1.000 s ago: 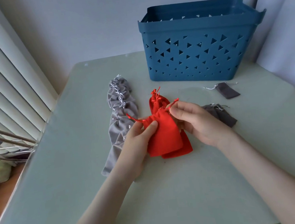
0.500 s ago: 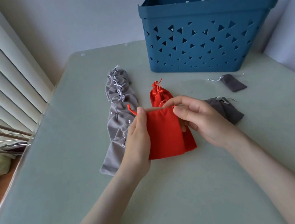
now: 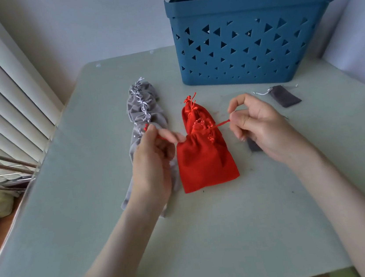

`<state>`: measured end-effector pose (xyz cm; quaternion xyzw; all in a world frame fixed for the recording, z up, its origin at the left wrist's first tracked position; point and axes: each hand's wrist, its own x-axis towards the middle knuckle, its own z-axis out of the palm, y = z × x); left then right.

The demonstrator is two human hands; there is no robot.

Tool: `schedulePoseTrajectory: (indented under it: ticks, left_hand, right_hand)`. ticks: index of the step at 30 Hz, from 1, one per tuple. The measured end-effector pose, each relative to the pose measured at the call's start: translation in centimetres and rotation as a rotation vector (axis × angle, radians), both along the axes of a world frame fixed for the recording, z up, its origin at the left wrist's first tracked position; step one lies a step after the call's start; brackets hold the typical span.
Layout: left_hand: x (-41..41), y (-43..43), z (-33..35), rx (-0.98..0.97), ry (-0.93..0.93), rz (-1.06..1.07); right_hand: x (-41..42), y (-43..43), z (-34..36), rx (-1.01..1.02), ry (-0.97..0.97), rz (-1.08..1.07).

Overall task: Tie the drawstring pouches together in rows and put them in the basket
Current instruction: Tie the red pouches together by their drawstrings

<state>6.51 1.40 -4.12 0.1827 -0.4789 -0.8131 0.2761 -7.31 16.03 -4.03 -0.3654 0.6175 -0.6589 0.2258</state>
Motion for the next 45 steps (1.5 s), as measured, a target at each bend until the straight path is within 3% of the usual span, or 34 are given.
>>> schedulePoseTrajectory:
  ticks: [2,6,11,16,26,34,38,42,45]
  left_hand:
    - [0.2,-0.1,0.2,0.102,-0.060,-0.115]
    - [0.9,0.0,0.1,0.300,-0.229,-0.601]
    - [1.2,0.6,-1.0,0.123,-0.330,-0.800]
    - [1.3,1.2,-1.1,-0.170,-0.353,-0.888]
    - [0.9,1.9,-1.2,-0.365,-0.258,-0.739]
    - [0.6,1.3,-1.2,-0.266,-0.299,-0.577]
    - [0.4,1.1,-1.6,-0.266,-0.325,-0.501]
    - [0.3,1.0,-1.9,-0.253,-0.268,-0.436]
    - [0.4,0.9,-1.7,-0.229,-0.177,-0.412]
  right_hand:
    - [0.0,0.3,0.2,-0.035,-0.051,0.063]
    - [0.2,0.5,0.2,-0.111,-0.212,0.298]
    - [0.9,0.0,0.1,-0.107,-0.173,0.352]
    - [2.3,-1.0,-0.5,0.035,0.025,0.325]
    - [2.9,-1.9,-0.7,0.009,-0.011,0.195]
    - [2.0,-1.3,-1.1,0.149,0.074,0.187]
    - [2.1,-1.5,-1.0,0.112,0.051,0.129]
    - [2.2,-1.5,-0.8,0.046,-0.037,0.150]
    - [2.3,-1.5,-1.1,0.178,0.002,0.238]
